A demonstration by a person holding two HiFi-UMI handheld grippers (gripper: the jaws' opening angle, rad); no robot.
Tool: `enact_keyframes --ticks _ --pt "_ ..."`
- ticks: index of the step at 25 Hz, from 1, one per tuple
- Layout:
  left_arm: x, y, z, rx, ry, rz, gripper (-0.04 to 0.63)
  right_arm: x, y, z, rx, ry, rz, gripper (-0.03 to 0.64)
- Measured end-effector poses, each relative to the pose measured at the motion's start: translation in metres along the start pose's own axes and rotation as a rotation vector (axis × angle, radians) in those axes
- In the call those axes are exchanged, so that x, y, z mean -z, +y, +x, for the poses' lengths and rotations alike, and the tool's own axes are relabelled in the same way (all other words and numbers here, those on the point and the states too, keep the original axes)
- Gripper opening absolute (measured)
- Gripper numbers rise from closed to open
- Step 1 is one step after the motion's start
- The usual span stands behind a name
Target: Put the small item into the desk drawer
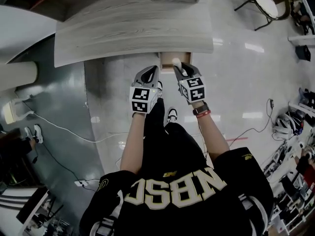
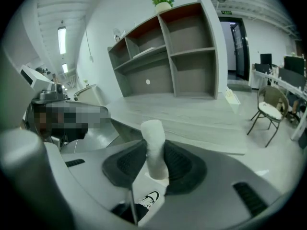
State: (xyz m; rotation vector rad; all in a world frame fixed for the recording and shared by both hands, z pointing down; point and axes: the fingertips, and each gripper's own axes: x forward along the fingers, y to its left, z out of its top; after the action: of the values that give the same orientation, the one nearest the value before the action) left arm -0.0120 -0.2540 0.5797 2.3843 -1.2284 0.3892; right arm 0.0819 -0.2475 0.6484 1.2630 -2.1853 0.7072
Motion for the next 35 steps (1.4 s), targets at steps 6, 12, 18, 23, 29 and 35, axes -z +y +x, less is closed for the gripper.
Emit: enact_keyframes --ticks 6,12,18,23,29,35 --pt "0.014 0.015 0.017 0.000 0.018 -0.114 0.014 0.020 -0.002 0.032 -0.045 0.081 -0.088 0.117" --pt "0.034 0.020 0.036 0.001 0.065 -0.119 0.014 0.044 -0.007 0.060 -0.103 0.165 -0.234 0.118" --pt "0.052 0.029 0.051 -0.007 0.102 -0.164 0.014 0.071 -0.025 0.084 -0.129 0.250 -0.398 0.118" --pt "0.067 0.035 0.066 -0.008 0.123 -0.184 0.014 0.090 -0.033 0.107 -0.149 0.313 -0.485 0.121" --pt "0.082 0.043 0.080 -0.006 0.144 -0.200 0.014 0.109 -0.041 0.134 -0.150 0.363 -0.554 0.124" --pt "0.102 0.047 0.085 -0.001 0.165 -0.225 0.014 0.136 -0.045 0.153 -0.164 0.435 -0.617 0.124"
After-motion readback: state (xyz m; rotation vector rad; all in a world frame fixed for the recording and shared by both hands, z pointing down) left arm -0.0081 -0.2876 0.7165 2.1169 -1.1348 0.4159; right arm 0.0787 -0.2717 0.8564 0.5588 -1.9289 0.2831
